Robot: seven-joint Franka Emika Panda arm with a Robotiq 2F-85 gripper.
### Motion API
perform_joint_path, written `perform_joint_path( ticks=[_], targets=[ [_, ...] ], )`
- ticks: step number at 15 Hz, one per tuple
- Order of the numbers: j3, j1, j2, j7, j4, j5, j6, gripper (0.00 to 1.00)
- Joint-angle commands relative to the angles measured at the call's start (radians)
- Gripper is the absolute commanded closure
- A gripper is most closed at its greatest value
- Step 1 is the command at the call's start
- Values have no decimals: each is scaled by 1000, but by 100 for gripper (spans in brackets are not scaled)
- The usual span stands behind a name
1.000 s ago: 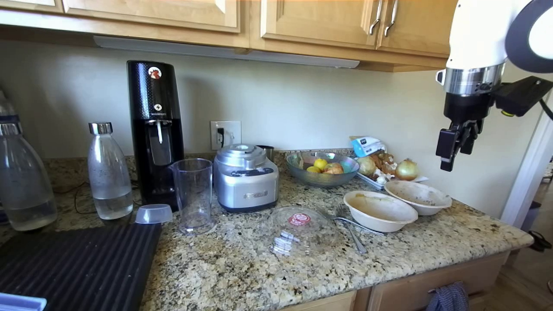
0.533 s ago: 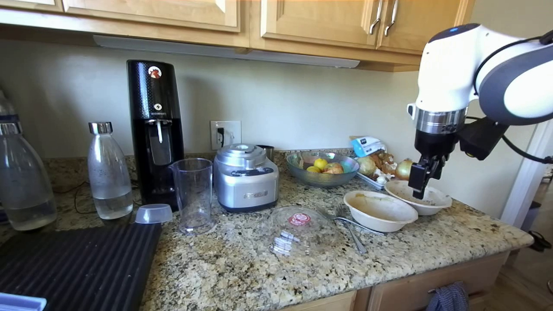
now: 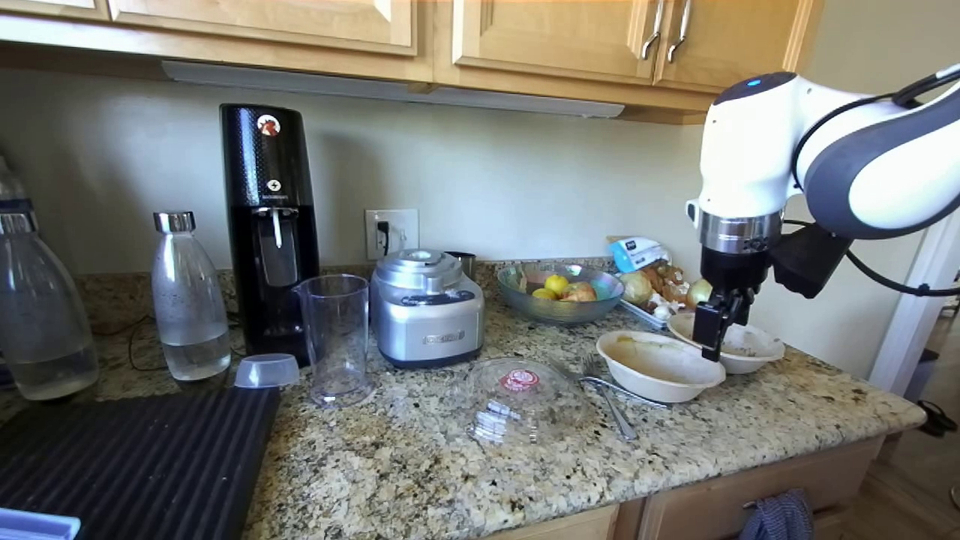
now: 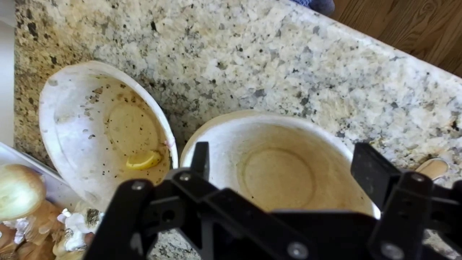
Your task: Pick the bowl on the left, put it in the bowl on the right then put both forks inside the bowl
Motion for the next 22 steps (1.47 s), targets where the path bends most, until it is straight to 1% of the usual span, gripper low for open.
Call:
perform_joint_path(
  ticks=[1, 4, 6, 9, 15, 16, 17, 22],
  targets=[
    [-33, 40, 8, 29, -1, -29, 5, 0],
    [-29, 63, 64, 33, 15, -48, 16, 0],
    [-28, 87, 112, 38, 41, -73, 8, 0],
    [-37, 128, 162, 27, 78, -81, 1, 0],
    [-85, 182, 257, 36, 153, -140, 7, 0],
    [-94, 189, 271, 38, 165, -149, 6, 7],
    [-102, 193, 288, 35, 178, -151, 5, 26],
    [-134, 220, 338, 23, 218, -137, 12, 61]
  ],
)
